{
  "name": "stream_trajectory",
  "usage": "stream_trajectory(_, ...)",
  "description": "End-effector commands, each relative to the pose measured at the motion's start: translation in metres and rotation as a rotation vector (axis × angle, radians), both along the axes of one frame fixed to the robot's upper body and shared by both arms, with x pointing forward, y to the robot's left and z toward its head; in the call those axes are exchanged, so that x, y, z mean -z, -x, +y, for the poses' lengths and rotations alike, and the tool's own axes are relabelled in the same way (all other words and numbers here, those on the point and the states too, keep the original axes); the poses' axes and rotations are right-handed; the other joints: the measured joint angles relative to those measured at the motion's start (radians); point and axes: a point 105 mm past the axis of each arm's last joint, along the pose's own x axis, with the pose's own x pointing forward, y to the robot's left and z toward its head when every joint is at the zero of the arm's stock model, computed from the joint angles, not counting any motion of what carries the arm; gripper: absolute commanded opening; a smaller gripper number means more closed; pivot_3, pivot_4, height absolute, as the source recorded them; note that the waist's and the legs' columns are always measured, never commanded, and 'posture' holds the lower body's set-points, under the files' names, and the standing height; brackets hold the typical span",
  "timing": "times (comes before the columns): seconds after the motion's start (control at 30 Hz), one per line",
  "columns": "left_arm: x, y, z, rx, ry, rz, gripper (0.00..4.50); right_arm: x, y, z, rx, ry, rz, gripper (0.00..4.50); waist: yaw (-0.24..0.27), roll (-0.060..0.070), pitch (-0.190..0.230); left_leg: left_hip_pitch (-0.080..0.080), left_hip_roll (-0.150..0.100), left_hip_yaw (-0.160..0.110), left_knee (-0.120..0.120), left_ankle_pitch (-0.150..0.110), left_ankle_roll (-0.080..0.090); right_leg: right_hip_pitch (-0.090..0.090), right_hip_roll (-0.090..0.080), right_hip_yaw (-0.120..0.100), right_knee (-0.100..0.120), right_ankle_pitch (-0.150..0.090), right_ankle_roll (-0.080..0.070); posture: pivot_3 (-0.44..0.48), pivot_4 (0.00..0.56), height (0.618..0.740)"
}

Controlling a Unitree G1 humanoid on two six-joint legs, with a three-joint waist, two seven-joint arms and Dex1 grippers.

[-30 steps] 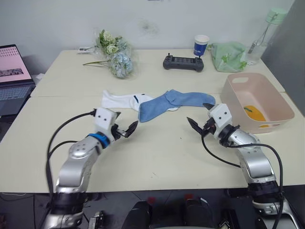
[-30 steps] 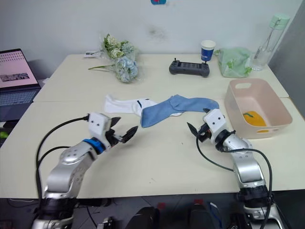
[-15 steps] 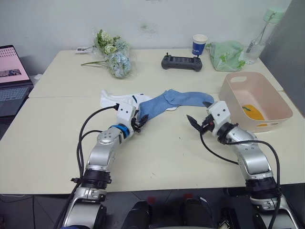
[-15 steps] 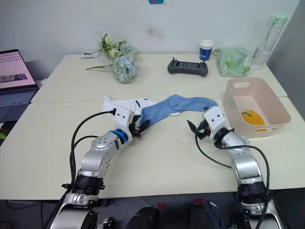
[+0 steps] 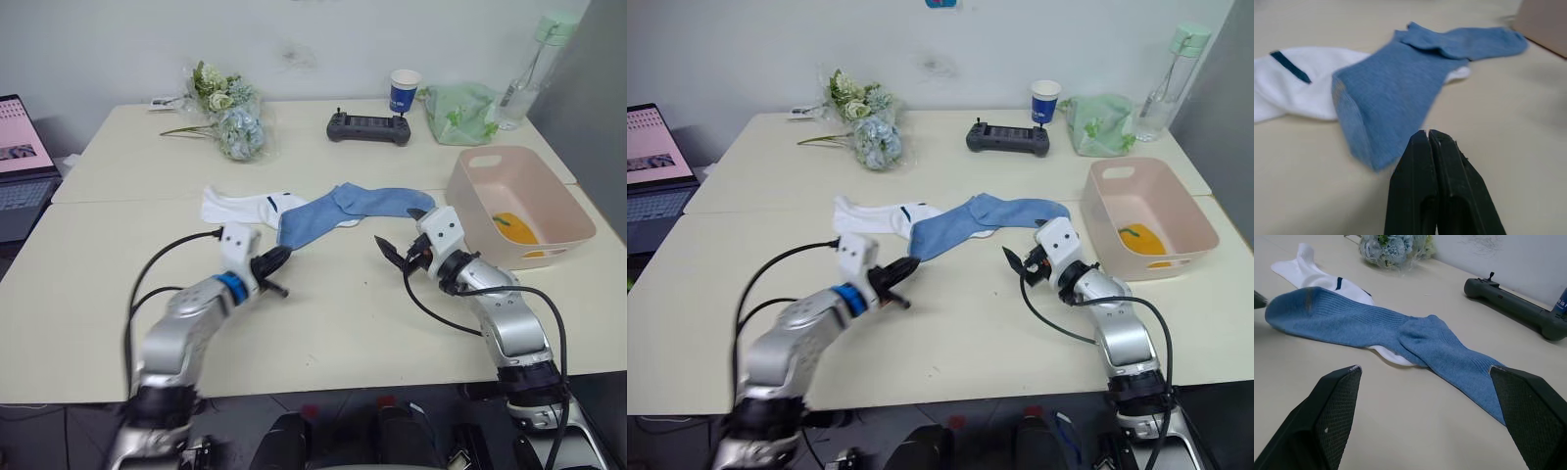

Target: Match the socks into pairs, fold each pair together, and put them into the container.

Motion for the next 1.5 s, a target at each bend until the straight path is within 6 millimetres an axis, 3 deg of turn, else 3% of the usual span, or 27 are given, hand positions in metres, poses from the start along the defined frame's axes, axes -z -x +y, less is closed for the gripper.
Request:
stream_trajectory(0.03, -0.023, 0.010, 0.014, 0.002, -0.004, -0.056, 0.02, -0.013, 0.000, 0.007, -0.033, -0.012, -0.051, 4.50, 0.001, 0.000, 0.000, 0.000, 0.000, 0.000, 0.000, 0.000, 0.000, 0.000, 0.001, -0.001, 0.000, 0.000, 0.000, 0.000, 0.150, 0.740)
stream_trajectory(0.17, -0.026, 0.005, 0.022, -0.020, -0.065, -0.127, 0.02, -0.013, -0.002, 0.016, -0.063, -0.016, -0.049, 4.50, 0.013, 0.000, 0.000, 0.000, -0.001, 0.000, 0.001, 0.000, 0.000, 0.001, 0.000, 0.000, -0.001, 0.000, 0.000, 0.000, 0.150, 0.740)
stream_trajectory(0.27, -0.028, -0.008, 0.016, -0.054, -0.049, -0.163, 0.65, -0.014, -0.002, 0.019, -0.081, -0.010, -0.057, 4.50, 0.022, 0.000, 0.000, 0.000, -0.001, 0.000, 0.001, 0.000, 0.000, 0.001, 0.000, -0.001, -0.002, 0.000, 0.000, 0.000, 0.150, 0.740)
stream_trajectory(0.4, -0.023, -0.025, 0.006, -0.098, -0.033, -0.166, 1.88, -0.019, 0.005, 0.026, -0.146, -0.009, -0.069, 4.50, 0.019, 0.000, 0.000, 0.000, -0.002, 0.000, 0.002, 0.000, 0.000, 0.002, 0.000, -0.001, -0.002, 0.000, 0.000, 0.000, 0.150, 0.740)
stream_trajectory(0.67, -0.003, -0.059, -0.008, -0.164, -0.048, -0.129, 4.49, -0.014, 0.040, 0.048, -0.381, 0.038, 0.007, 4.50, 0.016, 0.000, 0.000, 0.000, -0.001, 0.000, 0.001, 0.000, 0.000, 0.001, 0.000, -0.001, -0.001, 0.000, 0.000, 0.000, 0.150, 0.740)
stream_trajectory(0.9, 0.002, -0.072, -0.018, -0.156, -0.095, -0.139, 4.49, -0.012, 0.037, 0.041, -0.335, 0.075, -0.002, 4.50, 0.018, 0.000, 0.000, -0.001, -0.002, 0.000, 0.002, 0.000, 0.000, 0.001, 0.000, -0.001, -0.002, 0.000, 0.000, 0.000, 0.150, 0.740)
stream_trajectory(1.0, 0.003, -0.072, -0.018, -0.147, -0.086, -0.141, 3.89, -0.014, 0.035, 0.039, -0.316, 0.064, -0.010, 4.50, 0.016, 0.000, 0.000, -0.001, -0.002, 0.000, 0.002, 0.000, 0.000, 0.001, 0.000, -0.001, -0.001, 0.000, 0.000, 0.000, 0.150, 0.740)
stream_trajectory(1.4, -0.002, -0.073, -0.016, -0.155, -0.025, -0.129, 0.03, -0.014, 0.032, 0.039, -0.294, 0.028, -0.004, 4.50, 0.017, 0.000, 0.000, -0.001, -0.002, -0.001, 0.002, 0.000, 0.000, 0.001, 0.000, -0.001, -0.001, 0.000, 0.000, 0.000, 0.150, 0.740)
stream_trajectory(1.5, -0.006, -0.072, -0.018, -0.136, -0.013, -0.128, 0.03, -0.015, 0.030, 0.039, -0.289, 0.021, -0.006, 4.50, 0.017, 0.000, 0.000, -0.001, -0.002, -0.001, 0.002, 0.000, 0.000, 0.001, 0.000, -0.001, -0.001, 0.000, 0.000, 0.000, 0.150, 0.740)
